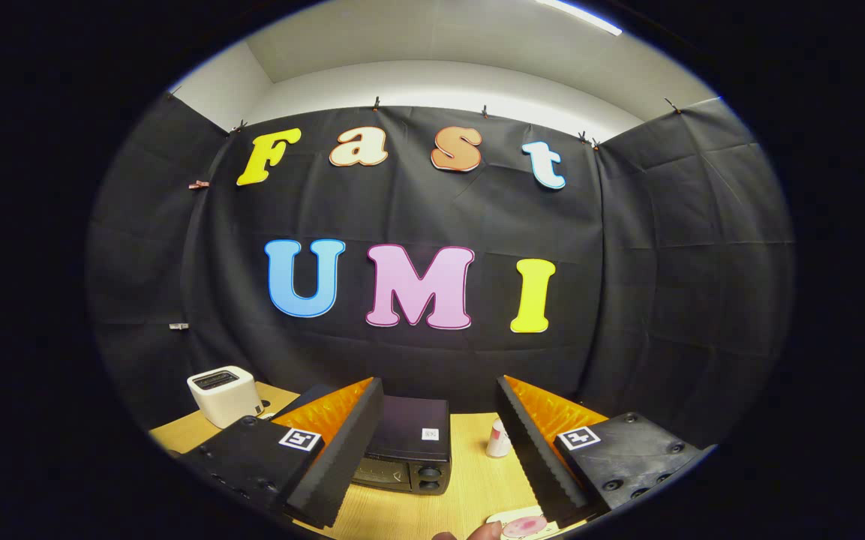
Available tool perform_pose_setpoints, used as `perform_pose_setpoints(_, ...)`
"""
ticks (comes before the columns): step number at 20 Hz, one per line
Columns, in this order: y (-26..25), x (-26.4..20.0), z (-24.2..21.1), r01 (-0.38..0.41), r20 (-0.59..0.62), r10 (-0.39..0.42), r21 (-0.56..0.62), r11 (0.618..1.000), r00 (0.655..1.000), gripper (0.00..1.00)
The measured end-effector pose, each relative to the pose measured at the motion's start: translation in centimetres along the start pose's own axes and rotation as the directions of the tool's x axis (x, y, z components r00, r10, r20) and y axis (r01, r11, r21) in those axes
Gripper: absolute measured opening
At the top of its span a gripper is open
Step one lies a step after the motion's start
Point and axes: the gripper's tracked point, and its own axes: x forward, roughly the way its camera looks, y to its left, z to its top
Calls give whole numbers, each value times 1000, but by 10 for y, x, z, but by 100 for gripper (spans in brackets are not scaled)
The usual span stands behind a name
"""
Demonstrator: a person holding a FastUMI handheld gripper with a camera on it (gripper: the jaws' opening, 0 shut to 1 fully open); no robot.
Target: Open the toaster oven, put the food inside, and close the toaster oven door.
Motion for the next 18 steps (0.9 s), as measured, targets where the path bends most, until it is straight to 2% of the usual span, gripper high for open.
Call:
perform_pose_setpoints(8,15,6,0,-1,-1,1,9,1000,1000,98)
perform_pose_setpoints(18,82,30,-29,-51,-39,54,63,997,998,98)
